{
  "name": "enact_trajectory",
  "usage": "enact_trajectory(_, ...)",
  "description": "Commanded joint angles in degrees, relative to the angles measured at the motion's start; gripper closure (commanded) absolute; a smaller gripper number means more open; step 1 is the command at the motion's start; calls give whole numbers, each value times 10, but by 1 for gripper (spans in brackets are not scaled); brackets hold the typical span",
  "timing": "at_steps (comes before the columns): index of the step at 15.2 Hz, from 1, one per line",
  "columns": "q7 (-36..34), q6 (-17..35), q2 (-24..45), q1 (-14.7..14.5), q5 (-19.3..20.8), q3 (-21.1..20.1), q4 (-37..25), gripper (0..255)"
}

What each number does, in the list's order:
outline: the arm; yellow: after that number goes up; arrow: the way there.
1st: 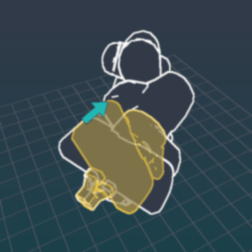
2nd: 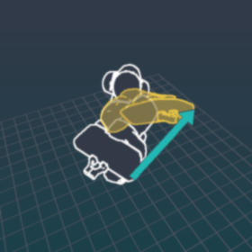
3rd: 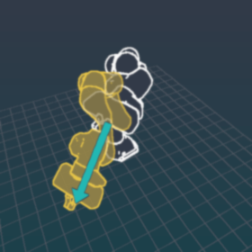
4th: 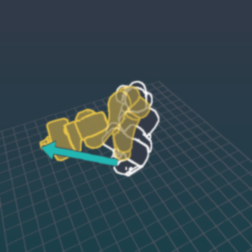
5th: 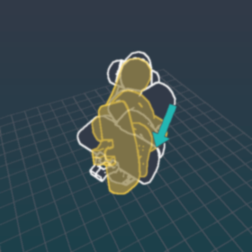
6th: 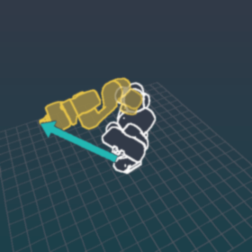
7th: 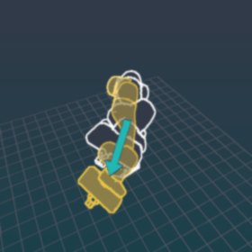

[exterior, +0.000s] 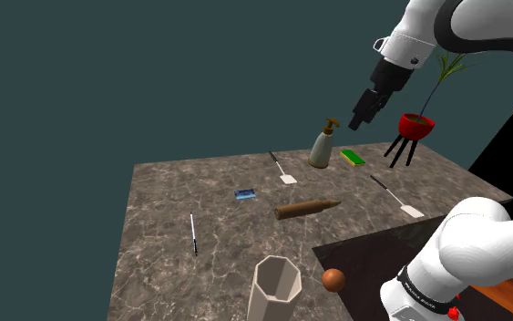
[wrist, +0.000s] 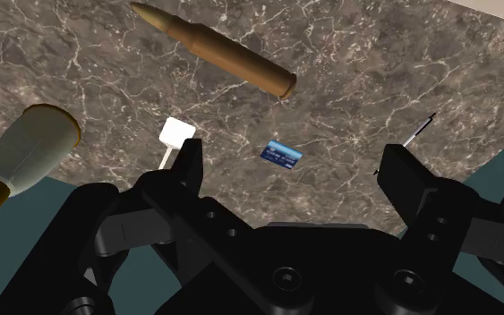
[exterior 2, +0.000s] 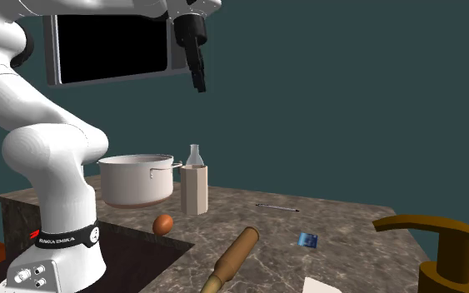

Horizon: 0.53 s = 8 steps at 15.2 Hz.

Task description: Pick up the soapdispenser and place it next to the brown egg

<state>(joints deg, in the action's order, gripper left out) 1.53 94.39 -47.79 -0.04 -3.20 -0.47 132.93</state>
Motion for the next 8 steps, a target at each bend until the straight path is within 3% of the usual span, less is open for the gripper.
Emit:
enact_trajectory(1,0,0,0,0,0,0,0,0)
enact_trajectory(8,91,67,79,17,45,71,-3,0)
